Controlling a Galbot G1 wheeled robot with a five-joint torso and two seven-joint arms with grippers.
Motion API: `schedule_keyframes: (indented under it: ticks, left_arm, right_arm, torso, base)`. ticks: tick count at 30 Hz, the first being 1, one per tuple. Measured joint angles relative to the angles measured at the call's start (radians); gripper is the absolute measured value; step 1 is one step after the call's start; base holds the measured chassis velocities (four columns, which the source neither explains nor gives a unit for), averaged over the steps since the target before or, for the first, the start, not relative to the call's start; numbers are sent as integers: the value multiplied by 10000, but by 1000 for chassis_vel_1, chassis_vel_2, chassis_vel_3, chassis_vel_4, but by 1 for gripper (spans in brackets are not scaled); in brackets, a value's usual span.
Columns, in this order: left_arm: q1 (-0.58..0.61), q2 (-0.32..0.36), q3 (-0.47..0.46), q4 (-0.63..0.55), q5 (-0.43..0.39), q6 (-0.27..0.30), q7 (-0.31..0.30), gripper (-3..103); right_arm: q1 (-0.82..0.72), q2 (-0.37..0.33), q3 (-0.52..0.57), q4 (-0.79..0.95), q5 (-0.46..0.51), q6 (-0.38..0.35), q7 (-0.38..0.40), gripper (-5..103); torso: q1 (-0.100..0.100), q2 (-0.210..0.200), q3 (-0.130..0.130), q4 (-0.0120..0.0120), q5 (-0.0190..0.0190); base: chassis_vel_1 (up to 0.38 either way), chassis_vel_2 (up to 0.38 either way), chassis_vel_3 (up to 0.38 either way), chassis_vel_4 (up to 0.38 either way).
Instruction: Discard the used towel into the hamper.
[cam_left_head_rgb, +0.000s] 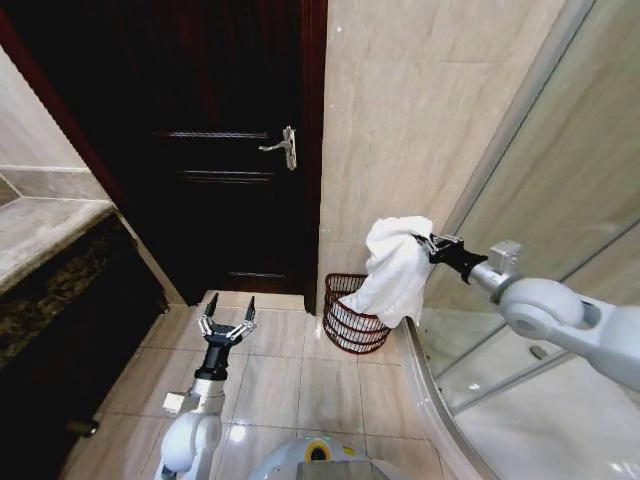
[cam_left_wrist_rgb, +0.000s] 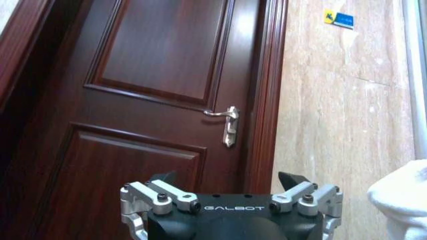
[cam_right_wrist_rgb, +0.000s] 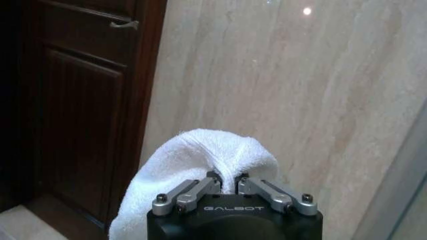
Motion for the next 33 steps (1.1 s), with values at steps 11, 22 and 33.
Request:
schedule_keyframes:
  ticks: [11,22,33]
  left_arm:
    - [-20,27,0,41,15,108,39,100]
    - [-215,-14,44,291,24,-279,23,100]
    - [-227,-9,73,291,16,-244,107,100]
  right_arm:
    - [129,42,49,-192,94,94,-18,9]
    - [210,350,55,-170,30,110,-3,9]
    - [222,439,44,-117,-20,48,69,9]
  torso:
    - [1,-1,1,1,2]
    - [1,-1,1,5,1]
    - [1,-1,1,1,1]
  base:
    - [0,0,0,0]
    - [28,18,24,30]
    - [0,0,0,0]
